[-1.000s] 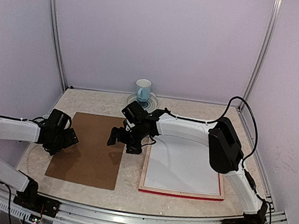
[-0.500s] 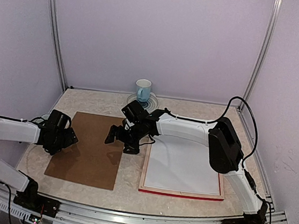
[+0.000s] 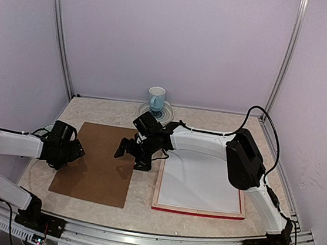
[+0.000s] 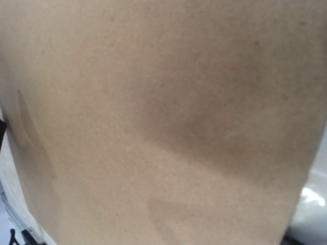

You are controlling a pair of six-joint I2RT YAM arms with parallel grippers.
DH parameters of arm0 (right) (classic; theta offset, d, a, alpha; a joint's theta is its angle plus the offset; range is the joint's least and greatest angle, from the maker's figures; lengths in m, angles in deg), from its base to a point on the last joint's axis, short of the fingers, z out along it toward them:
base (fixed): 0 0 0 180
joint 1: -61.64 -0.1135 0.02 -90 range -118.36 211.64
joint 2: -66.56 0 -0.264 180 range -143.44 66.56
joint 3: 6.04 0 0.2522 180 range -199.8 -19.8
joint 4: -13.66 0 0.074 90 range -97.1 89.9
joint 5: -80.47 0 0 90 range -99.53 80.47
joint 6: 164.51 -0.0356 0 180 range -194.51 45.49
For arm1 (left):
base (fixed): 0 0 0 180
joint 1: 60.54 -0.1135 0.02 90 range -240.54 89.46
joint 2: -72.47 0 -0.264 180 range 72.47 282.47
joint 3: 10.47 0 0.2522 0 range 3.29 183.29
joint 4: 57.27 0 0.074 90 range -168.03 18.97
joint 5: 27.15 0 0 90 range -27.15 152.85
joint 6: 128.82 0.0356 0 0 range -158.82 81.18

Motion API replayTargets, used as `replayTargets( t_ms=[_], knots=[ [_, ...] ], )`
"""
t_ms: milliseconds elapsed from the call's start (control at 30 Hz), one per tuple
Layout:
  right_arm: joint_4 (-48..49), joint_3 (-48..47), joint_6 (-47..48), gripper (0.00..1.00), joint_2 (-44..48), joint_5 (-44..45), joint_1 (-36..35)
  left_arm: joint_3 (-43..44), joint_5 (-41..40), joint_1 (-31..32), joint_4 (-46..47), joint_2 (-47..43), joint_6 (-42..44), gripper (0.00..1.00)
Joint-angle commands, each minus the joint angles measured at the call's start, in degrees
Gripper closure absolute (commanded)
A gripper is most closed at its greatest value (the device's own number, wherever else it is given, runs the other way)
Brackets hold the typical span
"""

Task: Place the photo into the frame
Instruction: Turn over the backboard.

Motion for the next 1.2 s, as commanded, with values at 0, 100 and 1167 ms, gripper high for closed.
replayTargets(
  t_ms=[0,100,1167],
  knots=[
    [1.0,1.8,-1.8,0.01,-2.9,-1.8,-0.4,-1.4,3.4,-0.4,-0.3,-0.1,-0.2,0.04],
    [3.8,3.3,-2.6,0.01,-2.4,-3.1,-0.3,-1.4,3.5,-0.3,-0.2,-0.1,-0.2,0.04],
    [18.6,19.1,-4.4,0.01,5.5,-4.9,1.7,5.6,-11.5,-0.3,-11.5,-0.6,0.6,0.03]
  ],
)
